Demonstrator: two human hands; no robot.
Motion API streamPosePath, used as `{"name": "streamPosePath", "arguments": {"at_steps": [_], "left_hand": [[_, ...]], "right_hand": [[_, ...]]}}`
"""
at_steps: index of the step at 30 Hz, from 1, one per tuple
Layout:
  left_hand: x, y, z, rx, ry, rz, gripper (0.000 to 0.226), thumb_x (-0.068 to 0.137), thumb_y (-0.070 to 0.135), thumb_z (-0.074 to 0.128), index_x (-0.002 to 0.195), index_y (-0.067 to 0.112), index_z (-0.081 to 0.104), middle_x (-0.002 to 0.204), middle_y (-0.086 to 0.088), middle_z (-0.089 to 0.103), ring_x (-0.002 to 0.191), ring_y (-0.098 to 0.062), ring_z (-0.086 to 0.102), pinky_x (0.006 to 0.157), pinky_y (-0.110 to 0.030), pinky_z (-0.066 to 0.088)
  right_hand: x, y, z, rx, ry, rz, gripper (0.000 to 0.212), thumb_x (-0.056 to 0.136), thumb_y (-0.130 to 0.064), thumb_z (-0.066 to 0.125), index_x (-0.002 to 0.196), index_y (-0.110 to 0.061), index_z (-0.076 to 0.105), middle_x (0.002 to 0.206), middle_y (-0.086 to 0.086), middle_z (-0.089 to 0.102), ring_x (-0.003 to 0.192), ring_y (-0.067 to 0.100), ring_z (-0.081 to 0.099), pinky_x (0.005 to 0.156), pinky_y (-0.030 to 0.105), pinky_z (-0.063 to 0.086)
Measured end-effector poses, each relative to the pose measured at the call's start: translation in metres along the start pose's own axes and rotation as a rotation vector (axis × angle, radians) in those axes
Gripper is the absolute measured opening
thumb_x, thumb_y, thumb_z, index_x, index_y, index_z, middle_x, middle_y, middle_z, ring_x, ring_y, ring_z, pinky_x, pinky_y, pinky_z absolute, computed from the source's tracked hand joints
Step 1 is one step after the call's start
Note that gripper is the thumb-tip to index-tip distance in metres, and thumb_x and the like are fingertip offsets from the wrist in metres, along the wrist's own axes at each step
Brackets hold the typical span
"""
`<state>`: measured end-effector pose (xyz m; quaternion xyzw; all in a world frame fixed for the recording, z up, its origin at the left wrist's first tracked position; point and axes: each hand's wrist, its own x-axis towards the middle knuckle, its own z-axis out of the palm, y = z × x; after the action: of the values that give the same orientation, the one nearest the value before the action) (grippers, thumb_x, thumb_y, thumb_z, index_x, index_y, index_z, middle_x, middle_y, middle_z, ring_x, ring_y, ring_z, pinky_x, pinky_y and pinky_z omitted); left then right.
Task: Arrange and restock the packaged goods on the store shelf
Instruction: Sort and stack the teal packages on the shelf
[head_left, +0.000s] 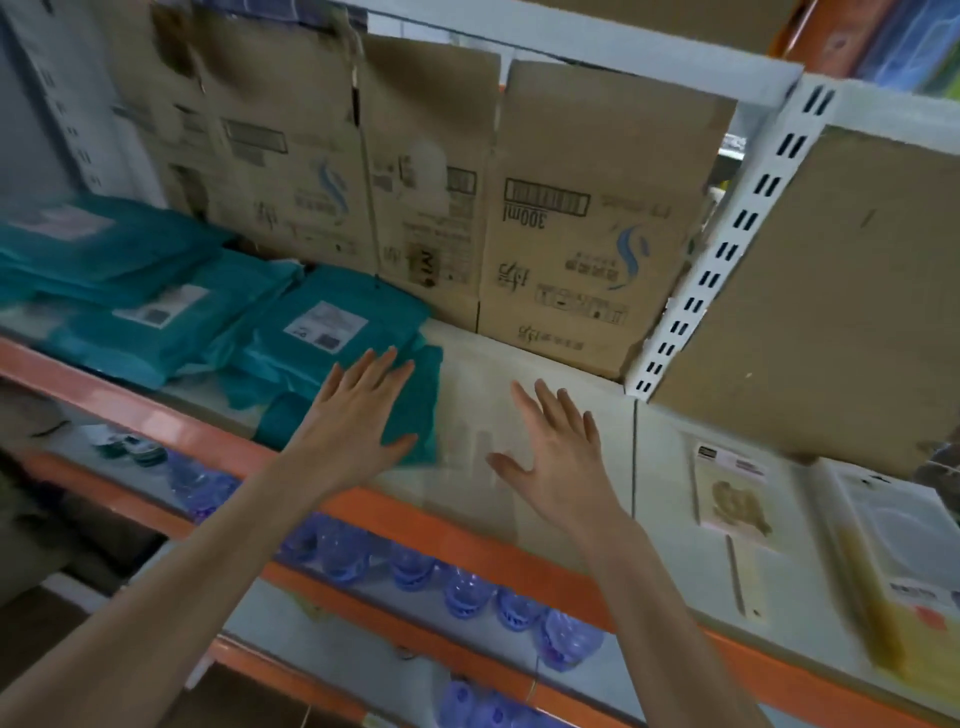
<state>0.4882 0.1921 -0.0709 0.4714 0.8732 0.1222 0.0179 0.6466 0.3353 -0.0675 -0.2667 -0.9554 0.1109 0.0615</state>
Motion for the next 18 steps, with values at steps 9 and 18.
{"name": "streamPosePath", "arguments": {"at_steps": [9,18], "left_hand": [[0.059,-0.073,-0.02,0.055,-0.022,-0.032,0.076,0.091,0.049,0.046,0.149,0.023,0.005,0.157,0.002,-0.003,0.145,-0.018,-0.005,0.118,-0.038,0.0],[0.099,-0.147,-0.035,-0.01,-0.035,-0.021,0.074,0.091,0.047,0.047,0.149,0.023,0.007,0.157,0.004,-0.001,0.145,-0.015,-0.003,0.118,-0.036,0.001]], "right_hand": [[0.093,-0.037,0.022,0.037,-0.04,-0.047,0.075,0.092,-0.05,0.045,0.149,-0.026,0.003,0.158,0.001,0.002,0.145,0.022,-0.003,0.116,0.042,-0.001],[0.156,-0.083,0.04,0.042,-0.036,-0.063,0.074,0.092,-0.051,0.044,0.149,-0.027,0.005,0.157,0.002,0.007,0.145,0.02,0.005,0.118,0.042,0.006]]}}
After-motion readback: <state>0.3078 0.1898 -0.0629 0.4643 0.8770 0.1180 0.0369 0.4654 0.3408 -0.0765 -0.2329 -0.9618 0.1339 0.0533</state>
